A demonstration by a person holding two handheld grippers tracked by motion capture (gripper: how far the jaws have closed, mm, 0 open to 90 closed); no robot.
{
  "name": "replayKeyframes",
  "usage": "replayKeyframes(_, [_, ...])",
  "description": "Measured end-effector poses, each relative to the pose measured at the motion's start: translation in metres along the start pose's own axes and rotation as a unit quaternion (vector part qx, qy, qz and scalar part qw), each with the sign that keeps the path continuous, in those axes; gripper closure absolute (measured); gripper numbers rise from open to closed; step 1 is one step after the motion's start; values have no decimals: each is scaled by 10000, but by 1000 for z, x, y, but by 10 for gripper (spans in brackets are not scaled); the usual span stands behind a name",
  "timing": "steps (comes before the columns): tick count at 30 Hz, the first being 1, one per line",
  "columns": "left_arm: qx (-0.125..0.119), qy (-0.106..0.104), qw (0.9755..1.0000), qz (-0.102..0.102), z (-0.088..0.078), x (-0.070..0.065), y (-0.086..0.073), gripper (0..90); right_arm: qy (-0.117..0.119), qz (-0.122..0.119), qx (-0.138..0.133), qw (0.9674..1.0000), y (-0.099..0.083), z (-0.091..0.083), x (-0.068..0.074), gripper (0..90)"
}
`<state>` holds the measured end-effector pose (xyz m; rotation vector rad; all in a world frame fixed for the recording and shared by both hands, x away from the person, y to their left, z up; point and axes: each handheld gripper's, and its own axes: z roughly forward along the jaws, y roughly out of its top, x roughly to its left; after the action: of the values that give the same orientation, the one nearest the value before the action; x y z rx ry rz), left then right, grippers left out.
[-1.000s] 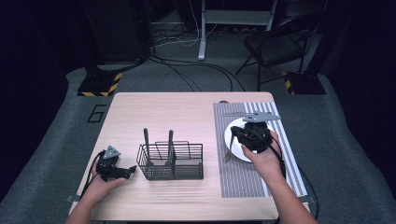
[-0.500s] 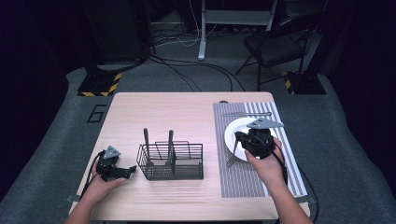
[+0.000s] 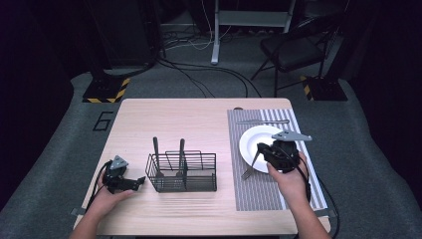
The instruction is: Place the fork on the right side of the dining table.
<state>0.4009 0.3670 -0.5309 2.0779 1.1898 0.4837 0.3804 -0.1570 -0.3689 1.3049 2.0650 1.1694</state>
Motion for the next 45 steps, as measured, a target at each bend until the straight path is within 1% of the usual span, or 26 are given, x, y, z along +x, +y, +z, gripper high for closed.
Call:
replayKeyframes(3, [-5,0,10000,-8,0,0,0,3,-38,115,-37,9999,-5,-4,-5,857])
replayKeyframes(7, [0,0,10000,-4,0,0,0,3,-54,335,-106,9994,-13,-11,-15,851])
replayKeyframes(11, [-1,1,10000,0,0,0,0,3,-2,646,-177,9978,-22,-16,-28,845])
replayKeyframes(12, [-1,1,10000,-2,0,0,0,3,-27,704,-181,9974,-25,-16,-31,842])
replayKeyframes(15, [1,1,10000,1,0,0,0,3,-96,766,-185,9968,-29,-17,-39,835])
replayKeyframes(19, [1,2,10000,0,0,0,0,3,-45,963,-230,9951,-36,-16,-49,829])
replayKeyframes(21, [1,2,10000,4,0,0,0,3,-55,1059,-247,9940,-39,-16,-54,826])
replayKeyframes(30, [1,2,10000,1,0,0,0,3,-29,1364,-292,9902,-51,-16,-69,821])
replayKeyframes(33, [-8,15,10000,5,0,0,0,3,60,1571,-324,9870,-56,-17,-75,821])
replayKeyframes(37, [-23,22,10000,1,0,0,0,3,9,1699,-328,9849,-63,-18,-79,820])
replayKeyframes(43, [3,9,10000,14,0,0,0,2,63,2028,-380,9785,-75,-18,-88,817])
replayKeyframes(44, [-6,10,10000,8,0,0,0,3,92,2097,-398,9769,-77,-18,-90,817])
replayKeyframes(45, [-31,31,10000,2,0,0,0,3,118,2216,-397,9743,-81,-18,-93,817])
